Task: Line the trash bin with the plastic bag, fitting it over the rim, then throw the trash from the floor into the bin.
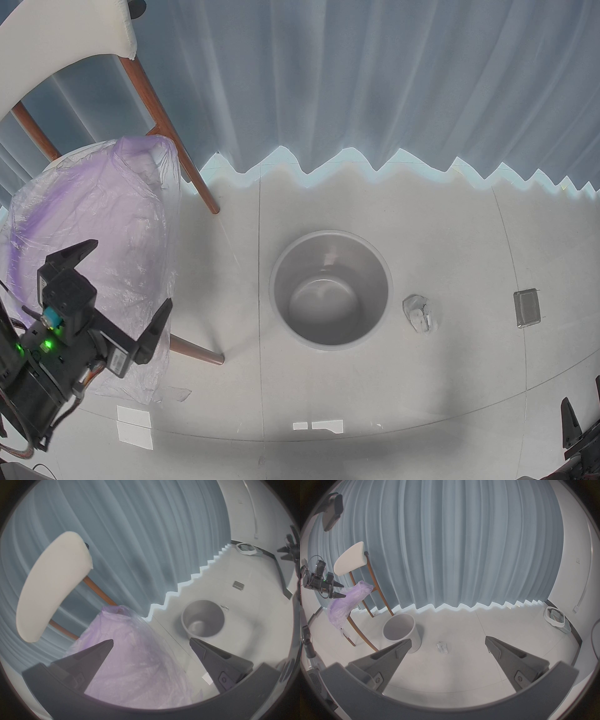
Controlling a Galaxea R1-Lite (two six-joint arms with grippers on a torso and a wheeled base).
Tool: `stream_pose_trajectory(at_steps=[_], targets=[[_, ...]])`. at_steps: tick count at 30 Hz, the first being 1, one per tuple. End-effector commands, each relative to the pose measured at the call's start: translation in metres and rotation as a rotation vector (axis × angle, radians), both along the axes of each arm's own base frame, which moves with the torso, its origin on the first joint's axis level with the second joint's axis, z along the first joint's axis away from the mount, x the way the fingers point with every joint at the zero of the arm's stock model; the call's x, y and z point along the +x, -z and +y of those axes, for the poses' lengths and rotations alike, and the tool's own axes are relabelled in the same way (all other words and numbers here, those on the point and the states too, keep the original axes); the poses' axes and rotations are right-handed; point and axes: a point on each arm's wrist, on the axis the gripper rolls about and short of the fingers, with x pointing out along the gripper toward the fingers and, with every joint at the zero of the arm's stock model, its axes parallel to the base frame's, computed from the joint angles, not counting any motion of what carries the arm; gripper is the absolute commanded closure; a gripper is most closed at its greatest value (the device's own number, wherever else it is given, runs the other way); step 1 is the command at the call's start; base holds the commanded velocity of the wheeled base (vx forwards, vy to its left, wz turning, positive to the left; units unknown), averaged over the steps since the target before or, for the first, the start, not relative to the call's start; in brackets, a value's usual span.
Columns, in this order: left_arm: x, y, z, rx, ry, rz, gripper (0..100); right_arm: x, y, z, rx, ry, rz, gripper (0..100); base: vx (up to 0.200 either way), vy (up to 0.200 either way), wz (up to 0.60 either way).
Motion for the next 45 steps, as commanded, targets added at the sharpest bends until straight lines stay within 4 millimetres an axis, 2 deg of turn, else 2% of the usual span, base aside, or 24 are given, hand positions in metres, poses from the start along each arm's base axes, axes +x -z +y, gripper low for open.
stream_pose_trajectory(at_steps=[1,4,9,10,16,23,26,34,40,45], targets=[[0.006,0.019,-0.053,0.059,-0.006,0.006,0,0.0,0.005,0.0,0.0,0.0,-0.001,0,0.0,0.0,0.0],[0.017,0.032,-0.065,0.112,-0.038,0.032,0,0.0,0.005,0.0,0.0,0.0,-0.001,0,0.0,0.0,0.0],[0.029,0.044,-0.071,0.167,-0.136,0.05,0,0.0,0.005,0.0,0.0,0.0,-0.001,0,0.0,0.0,0.0],[0.036,0.052,-0.073,0.212,-0.159,0.067,0,0.0,0.005,0.0,0.0,0.0,-0.001,0,0.0,0.0,0.0],[0.055,0.054,-0.057,0.352,-0.245,0.057,0,0.0,0.005,0.0,0.0,0.0,-0.001,0,0.0,0.0,0.0],[0.078,0.069,-0.066,0.343,-0.328,-0.025,0,0.0,0.005,0.0,0.0,0.0,-0.001,0,0.0,0.0,0.0],[0.086,0.07,-0.062,0.376,-0.362,-0.068,0,0.0,0.005,0.0,0.0,0.0,-0.001,0,0.0,0.0,0.0],[0.098,0.091,-0.058,0.397,-0.41,-0.114,0,0.0,0.005,0.0,0.0,0.0,-0.001,0,0.0,0.0,0.0],[0.101,0.093,-0.049,0.417,-0.438,-0.097,0,0.0,0.005,0.0,0.0,0.0,-0.001,0,0.0,0.0,0.0],[0.101,0.093,-0.049,0.416,-0.439,-0.098,0,0.0,0.005,0.0,0.0,0.0,-0.001,0,0.0,0.0,0.0]])
